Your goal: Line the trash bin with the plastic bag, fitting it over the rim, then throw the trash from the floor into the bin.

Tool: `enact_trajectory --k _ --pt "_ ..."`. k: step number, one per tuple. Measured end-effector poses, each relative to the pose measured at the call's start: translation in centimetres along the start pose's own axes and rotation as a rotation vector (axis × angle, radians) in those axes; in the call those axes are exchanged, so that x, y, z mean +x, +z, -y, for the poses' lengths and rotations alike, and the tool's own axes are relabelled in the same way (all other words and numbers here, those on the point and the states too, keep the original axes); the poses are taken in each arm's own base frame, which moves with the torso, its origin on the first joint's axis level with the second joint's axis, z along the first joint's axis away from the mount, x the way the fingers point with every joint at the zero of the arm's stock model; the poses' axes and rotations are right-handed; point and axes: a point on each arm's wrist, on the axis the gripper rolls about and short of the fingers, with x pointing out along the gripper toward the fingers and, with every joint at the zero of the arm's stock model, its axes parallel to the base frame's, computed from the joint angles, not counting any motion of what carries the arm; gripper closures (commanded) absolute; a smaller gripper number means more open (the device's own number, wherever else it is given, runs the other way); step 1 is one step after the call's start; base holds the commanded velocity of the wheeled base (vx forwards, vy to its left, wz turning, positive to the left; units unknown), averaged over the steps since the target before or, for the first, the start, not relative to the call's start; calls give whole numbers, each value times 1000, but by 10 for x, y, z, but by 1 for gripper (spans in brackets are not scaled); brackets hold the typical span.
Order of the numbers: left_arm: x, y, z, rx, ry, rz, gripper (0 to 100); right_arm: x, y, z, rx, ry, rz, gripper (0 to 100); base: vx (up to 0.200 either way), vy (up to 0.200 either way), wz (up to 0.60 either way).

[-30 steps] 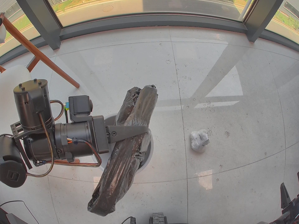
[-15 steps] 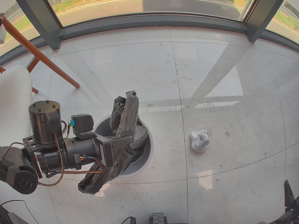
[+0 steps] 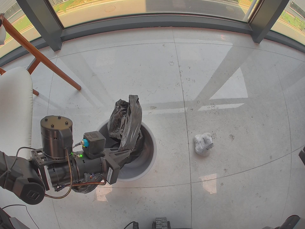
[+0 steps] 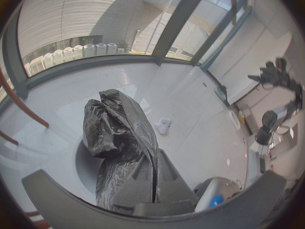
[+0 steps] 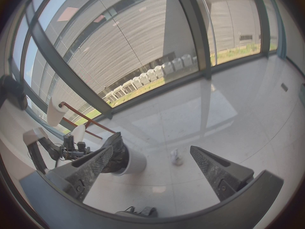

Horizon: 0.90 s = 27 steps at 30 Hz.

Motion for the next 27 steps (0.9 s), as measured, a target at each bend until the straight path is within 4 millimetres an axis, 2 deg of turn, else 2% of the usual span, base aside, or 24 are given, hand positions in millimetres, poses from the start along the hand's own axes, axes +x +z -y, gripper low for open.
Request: enact_trajectory --k 6,11,17,21,24,27 --pt "1 -8 4 144 32 -41 100 54 28 -15 93 64 -185 0 0 0 0" --pt "1 -14 7 241 61 -75 100 108 35 -30 140 107 -350 0 0 0 0" --pt "0 -19 9 326 106 -111 100 182 27 -59 168 156 -530 0 0 0 0" --pt "-1 -21 10 364 131 -130 100 224 17 -80 175 191 -601 0 0 0 0" --pt "-1 -22 11 385 143 -141 100 247 7 -95 176 217 -636 0 0 0 0" --pt "-1 -22 11 407 163 -151 100 263 -1 -105 173 232 -662 0 0 0 0"
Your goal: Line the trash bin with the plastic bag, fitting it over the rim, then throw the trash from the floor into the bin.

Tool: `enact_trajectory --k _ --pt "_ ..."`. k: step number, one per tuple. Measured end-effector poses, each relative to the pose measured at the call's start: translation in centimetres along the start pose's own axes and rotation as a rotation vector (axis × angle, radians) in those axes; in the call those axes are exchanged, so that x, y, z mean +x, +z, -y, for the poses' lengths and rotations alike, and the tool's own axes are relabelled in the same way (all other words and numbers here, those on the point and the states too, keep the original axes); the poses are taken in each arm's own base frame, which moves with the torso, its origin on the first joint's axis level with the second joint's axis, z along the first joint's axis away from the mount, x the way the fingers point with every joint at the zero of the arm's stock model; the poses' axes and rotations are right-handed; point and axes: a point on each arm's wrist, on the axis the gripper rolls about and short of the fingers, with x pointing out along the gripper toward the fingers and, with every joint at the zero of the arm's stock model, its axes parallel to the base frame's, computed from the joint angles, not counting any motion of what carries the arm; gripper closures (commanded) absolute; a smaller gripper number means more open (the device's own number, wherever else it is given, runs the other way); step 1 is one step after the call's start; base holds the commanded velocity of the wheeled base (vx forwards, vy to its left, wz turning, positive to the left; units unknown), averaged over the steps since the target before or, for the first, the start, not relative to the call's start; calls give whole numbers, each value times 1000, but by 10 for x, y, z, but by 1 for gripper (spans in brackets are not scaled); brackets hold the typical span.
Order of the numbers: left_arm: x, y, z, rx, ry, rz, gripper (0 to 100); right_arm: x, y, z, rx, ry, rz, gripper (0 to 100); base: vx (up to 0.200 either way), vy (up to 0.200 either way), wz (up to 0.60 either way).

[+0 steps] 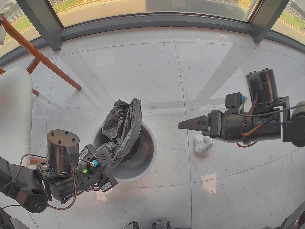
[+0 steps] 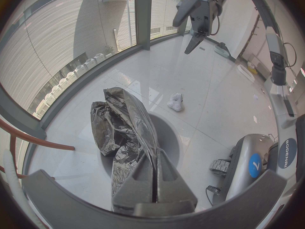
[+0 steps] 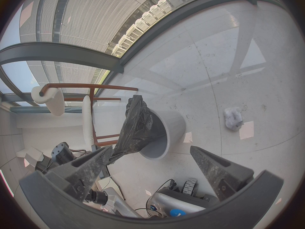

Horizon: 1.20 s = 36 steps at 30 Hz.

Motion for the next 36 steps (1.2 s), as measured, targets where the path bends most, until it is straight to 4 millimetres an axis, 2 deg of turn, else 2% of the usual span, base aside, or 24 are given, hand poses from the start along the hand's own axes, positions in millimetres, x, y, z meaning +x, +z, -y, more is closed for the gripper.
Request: enact_trajectory --k 9,15,22,36 --pt "1 1 1 69 32 -21 100 35 1 -11 -21 17 -40 0 0 0 0" --pt "4 6 12 95 -7 -5 100 56 -3 -20 -38 28 -70 0 0 0 0" --pt "12 13 16 105 -20 5 100 82 -1 -28 -52 40 -76 0 0 0 0" --pt "16 12 18 108 -27 -5 100 128 10 -26 -54 22 -56 0 0 0 0"
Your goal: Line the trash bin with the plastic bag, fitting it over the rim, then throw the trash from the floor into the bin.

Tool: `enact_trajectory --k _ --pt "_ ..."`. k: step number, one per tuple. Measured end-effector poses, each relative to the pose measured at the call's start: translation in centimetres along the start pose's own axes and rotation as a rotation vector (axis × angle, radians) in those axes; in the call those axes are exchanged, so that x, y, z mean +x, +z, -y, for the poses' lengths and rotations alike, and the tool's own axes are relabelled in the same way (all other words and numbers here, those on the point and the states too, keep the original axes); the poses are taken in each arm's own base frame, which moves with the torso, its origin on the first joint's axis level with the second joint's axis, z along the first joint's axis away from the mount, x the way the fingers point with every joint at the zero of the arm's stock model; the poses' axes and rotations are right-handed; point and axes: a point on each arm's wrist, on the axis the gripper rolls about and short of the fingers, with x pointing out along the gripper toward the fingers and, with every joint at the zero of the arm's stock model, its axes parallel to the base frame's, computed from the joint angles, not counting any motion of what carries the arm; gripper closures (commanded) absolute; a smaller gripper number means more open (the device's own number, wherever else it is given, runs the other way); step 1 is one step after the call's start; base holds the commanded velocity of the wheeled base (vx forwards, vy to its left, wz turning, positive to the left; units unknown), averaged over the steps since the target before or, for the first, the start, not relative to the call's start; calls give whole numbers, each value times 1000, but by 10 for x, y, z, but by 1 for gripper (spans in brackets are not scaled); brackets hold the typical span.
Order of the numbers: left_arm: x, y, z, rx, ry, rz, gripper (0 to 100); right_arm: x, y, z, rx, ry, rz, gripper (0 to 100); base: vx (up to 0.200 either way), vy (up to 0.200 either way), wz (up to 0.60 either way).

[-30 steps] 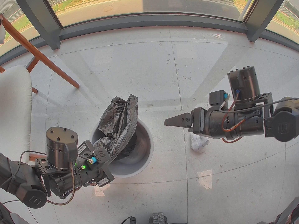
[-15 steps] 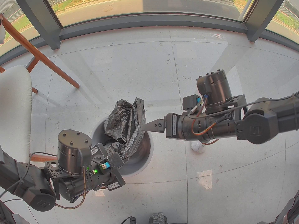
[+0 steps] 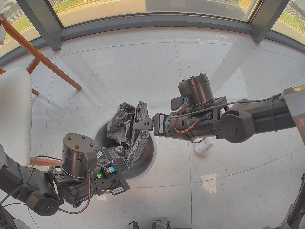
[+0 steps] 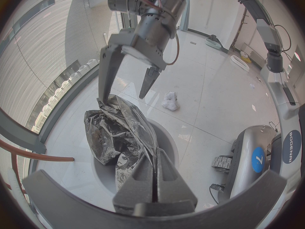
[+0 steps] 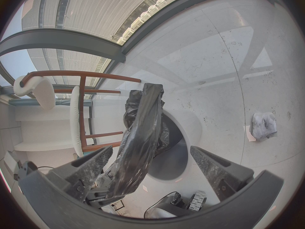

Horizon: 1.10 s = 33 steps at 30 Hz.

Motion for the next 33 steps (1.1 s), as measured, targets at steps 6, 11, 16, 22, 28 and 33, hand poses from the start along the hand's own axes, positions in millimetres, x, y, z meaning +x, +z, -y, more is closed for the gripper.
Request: enact_trajectory --k 6,11,16,22,28,33 --pt "0 -1 0 -7 8 -8 100 17 2 8 5 -36 10 0 0 0 0" --pt "0 -1 0 -10 18 -15 100 23 5 19 19 -63 16 0 0 0 0" --pt "0 -1 -1 -10 22 -18 100 23 4 26 32 -84 3 0 0 0 0" --pt "2 0 -1 -60 25 -18 100 27 -3 26 30 -87 -15 100 0 0 0" --pt "3 -1 0 -77 22 -22 100 33 -11 25 22 -126 -10 100 0 0 0" --pt "3 0 0 -117 21 -19 100 36 -11 24 20 -128 -5 100 0 0 0"
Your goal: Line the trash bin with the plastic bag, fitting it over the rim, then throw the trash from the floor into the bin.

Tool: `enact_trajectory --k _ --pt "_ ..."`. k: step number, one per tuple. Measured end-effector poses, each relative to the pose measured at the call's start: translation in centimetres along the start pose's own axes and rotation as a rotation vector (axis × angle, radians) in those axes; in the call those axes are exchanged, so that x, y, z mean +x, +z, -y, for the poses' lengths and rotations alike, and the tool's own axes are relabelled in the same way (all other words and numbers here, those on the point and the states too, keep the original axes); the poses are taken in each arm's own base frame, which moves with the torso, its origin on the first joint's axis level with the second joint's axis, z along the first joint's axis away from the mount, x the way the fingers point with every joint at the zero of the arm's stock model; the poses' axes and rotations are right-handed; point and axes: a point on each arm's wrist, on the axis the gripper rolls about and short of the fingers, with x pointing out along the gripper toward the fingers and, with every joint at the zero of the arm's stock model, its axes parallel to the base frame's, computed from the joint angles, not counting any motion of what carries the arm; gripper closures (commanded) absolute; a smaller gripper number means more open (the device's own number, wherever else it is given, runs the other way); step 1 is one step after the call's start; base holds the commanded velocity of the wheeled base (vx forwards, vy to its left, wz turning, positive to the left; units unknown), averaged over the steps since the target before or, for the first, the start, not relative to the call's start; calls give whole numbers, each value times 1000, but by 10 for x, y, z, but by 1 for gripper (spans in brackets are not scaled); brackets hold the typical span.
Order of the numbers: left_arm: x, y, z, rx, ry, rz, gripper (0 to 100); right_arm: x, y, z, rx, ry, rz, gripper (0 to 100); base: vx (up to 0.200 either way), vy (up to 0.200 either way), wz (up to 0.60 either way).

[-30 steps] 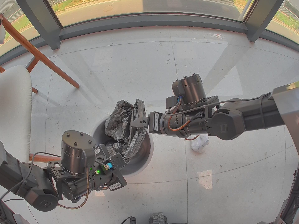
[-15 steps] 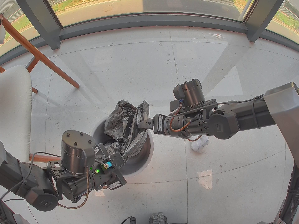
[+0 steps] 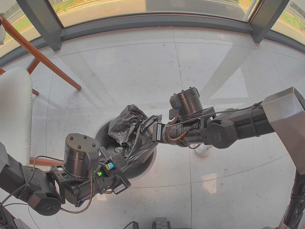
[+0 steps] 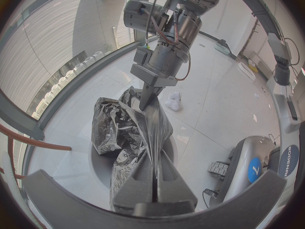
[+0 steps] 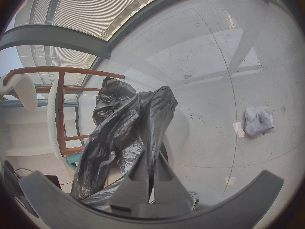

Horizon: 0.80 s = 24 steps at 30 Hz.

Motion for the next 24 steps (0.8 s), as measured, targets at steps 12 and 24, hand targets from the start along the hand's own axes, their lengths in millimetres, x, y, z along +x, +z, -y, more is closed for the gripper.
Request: enact_trajectory --k 12,24 --pt "6 5 -2 -61 9 3 0 -4 15 -6 -8 44 120 100 0 0 0" --pt "21 1 2 -190 34 -50 0 -1 26 13 -81 19 200 100 0 0 0"
